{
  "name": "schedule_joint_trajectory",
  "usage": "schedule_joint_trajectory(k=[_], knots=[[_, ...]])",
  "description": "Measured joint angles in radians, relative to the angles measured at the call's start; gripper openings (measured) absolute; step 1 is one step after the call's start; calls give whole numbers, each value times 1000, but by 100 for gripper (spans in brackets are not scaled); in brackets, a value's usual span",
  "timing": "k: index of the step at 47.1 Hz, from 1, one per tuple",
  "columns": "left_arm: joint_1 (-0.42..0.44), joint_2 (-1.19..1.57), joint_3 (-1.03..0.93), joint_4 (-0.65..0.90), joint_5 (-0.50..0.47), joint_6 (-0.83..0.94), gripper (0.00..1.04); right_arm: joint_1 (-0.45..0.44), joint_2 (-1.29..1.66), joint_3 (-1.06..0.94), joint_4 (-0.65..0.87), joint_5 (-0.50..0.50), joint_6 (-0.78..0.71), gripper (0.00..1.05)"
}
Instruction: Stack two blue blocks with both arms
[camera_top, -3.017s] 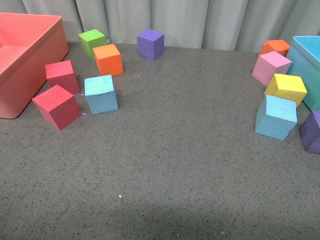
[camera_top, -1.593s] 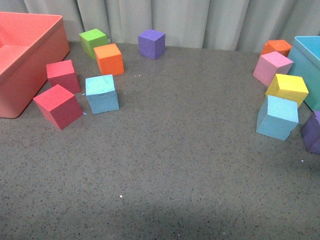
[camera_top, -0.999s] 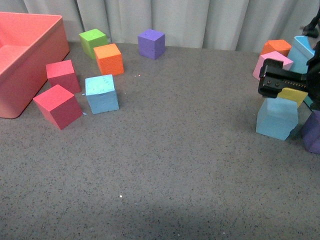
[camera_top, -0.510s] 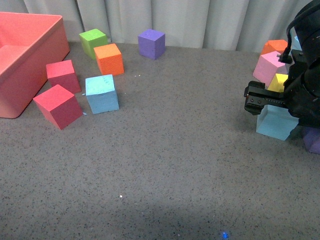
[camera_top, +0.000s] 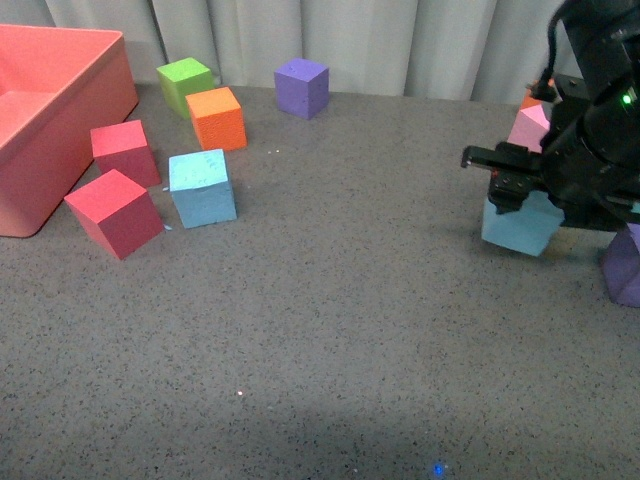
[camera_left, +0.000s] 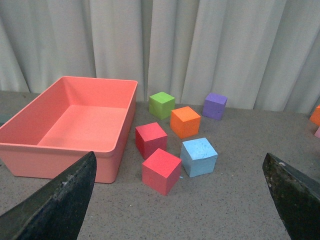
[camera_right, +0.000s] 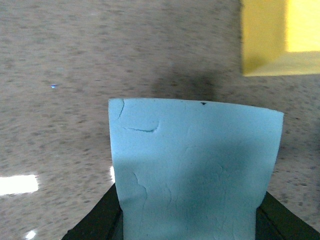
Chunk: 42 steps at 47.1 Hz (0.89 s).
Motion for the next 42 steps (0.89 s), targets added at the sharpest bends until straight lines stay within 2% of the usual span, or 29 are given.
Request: schedule_joint_trajectory(k=[19,30,41,42], knots=[[0,0,0,0,0,0,98,161,106,222,-90,-34,-41,42],[0,0,0,0,0,0,98,204,199,324,-144,-20,-75,42],[0,0,0,0,0,0,98,227,220,335,-126,-26,-106,42],[0,0,0,0,0,0,98,228,220,335,-122,-27,-110,45]])
